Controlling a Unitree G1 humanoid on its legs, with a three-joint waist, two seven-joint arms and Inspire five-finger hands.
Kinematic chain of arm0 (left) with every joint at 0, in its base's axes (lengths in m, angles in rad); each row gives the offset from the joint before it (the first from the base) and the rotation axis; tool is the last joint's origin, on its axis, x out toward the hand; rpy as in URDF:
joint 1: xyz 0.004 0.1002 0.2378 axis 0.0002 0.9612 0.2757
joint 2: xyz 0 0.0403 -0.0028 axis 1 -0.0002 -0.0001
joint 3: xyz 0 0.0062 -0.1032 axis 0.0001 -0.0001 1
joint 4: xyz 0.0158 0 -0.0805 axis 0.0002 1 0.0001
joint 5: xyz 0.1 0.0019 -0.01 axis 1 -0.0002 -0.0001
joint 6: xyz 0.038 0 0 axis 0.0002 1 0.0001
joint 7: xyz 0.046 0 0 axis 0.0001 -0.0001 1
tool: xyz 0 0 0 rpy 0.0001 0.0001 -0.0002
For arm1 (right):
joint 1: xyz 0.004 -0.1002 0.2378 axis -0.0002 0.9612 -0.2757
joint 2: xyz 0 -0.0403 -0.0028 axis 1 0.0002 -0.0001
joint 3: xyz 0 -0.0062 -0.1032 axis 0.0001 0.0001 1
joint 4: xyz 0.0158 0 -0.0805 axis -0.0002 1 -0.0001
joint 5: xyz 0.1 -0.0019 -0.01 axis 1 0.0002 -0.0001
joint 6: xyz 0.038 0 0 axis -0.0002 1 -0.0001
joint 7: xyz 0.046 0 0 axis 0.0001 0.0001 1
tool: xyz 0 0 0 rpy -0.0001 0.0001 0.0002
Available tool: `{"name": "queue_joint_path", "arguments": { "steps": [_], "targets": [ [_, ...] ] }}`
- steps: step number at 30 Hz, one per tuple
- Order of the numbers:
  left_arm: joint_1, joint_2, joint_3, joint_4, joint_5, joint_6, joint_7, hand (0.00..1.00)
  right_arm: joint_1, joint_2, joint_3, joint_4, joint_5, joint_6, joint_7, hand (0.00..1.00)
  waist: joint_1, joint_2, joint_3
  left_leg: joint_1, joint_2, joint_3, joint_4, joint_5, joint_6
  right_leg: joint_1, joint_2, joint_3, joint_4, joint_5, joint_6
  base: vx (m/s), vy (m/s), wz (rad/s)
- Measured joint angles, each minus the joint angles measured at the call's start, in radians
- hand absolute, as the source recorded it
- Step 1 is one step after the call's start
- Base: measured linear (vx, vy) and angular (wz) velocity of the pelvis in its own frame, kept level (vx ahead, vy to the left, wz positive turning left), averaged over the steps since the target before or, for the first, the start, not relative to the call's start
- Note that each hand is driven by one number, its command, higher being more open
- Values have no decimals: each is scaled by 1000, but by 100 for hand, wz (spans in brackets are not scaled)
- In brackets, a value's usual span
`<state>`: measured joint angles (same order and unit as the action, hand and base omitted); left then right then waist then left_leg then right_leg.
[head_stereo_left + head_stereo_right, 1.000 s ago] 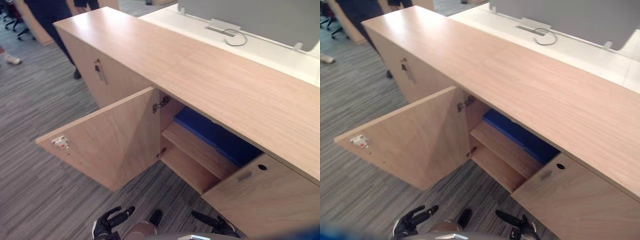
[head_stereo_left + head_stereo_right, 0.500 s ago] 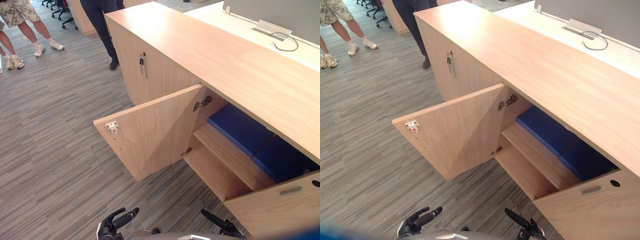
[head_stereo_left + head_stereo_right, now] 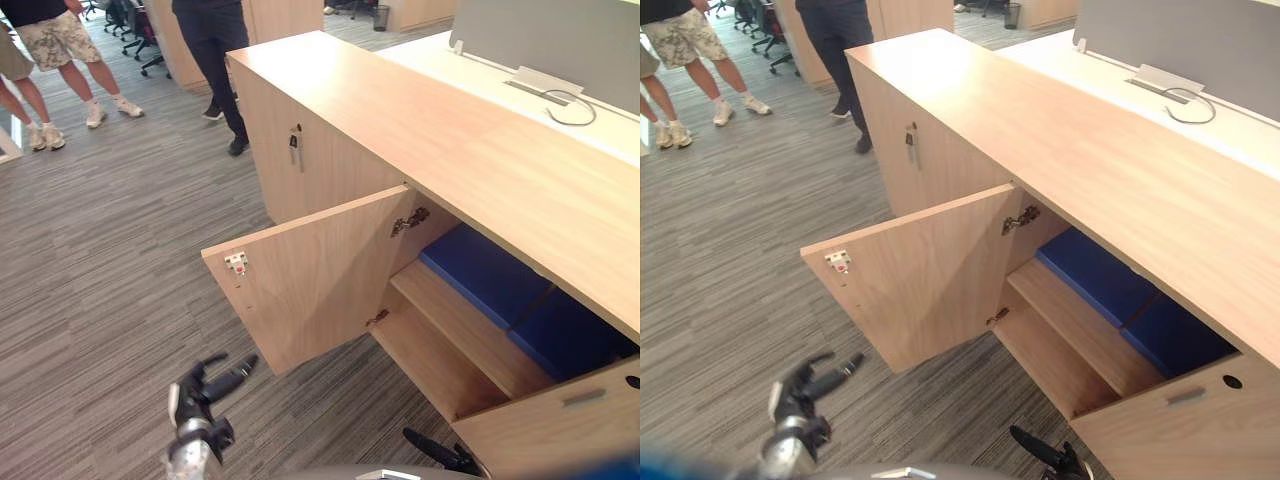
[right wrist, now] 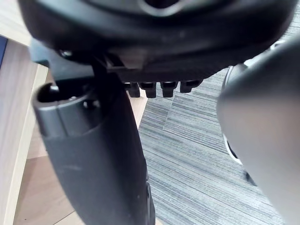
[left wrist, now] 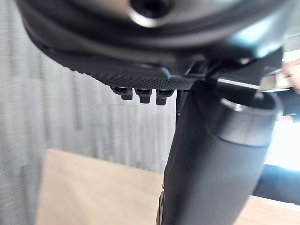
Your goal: Walk over to the cabinet, pick up the folder, carry it to the office cabinet, place the folder inside the office cabinet, then close the office cabinet door
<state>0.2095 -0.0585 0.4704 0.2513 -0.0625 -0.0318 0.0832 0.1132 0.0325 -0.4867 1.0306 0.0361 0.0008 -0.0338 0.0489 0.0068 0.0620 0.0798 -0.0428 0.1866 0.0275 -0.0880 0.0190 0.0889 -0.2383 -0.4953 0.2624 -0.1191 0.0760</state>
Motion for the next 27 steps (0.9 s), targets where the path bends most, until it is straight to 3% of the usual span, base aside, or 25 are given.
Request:
{"name": "queue_joint_path", "arguments": {
  "steps": [7, 14, 21, 27],
  "targets": [
    [-70, -2, 133, -161, 146, 90, 62, 100, 25, -4, 1, -36, -37, 23, 34, 100, 1, 7, -16, 21, -3, 40, -1, 0, 0, -1, -9, 2, 15, -23, -10, -12, -1, -17],
    [-77, 1, 156, -227, 193, 143, 83, 100, 44, -10, 15, -36, -43, 33, 52, 100, 6, 7, -59, 22, 3, 55, -9, 0, 0, -10, -3, 11, 15, -47, -14, -39, -27, -9],
    [-78, 61, 43, -296, 191, 108, 72, 100, 59, -34, 73, -33, -35, 29, 58, 100, 18, 15, -89, 23, 10, 85, -33, -4, -5, -19, 14, 56, -10, -51, -17, -69, -12, -14],
    [-79, 69, -91, -290, 192, 78, 13, 100, 59, -37, 77, -11, -35, 27, 65, 100, 18, -1, -116, 28, 10, 99, -44, 14, 5, -21, 22, 71, -26, -50, -16, -13, 7, -6]
  ]
}}
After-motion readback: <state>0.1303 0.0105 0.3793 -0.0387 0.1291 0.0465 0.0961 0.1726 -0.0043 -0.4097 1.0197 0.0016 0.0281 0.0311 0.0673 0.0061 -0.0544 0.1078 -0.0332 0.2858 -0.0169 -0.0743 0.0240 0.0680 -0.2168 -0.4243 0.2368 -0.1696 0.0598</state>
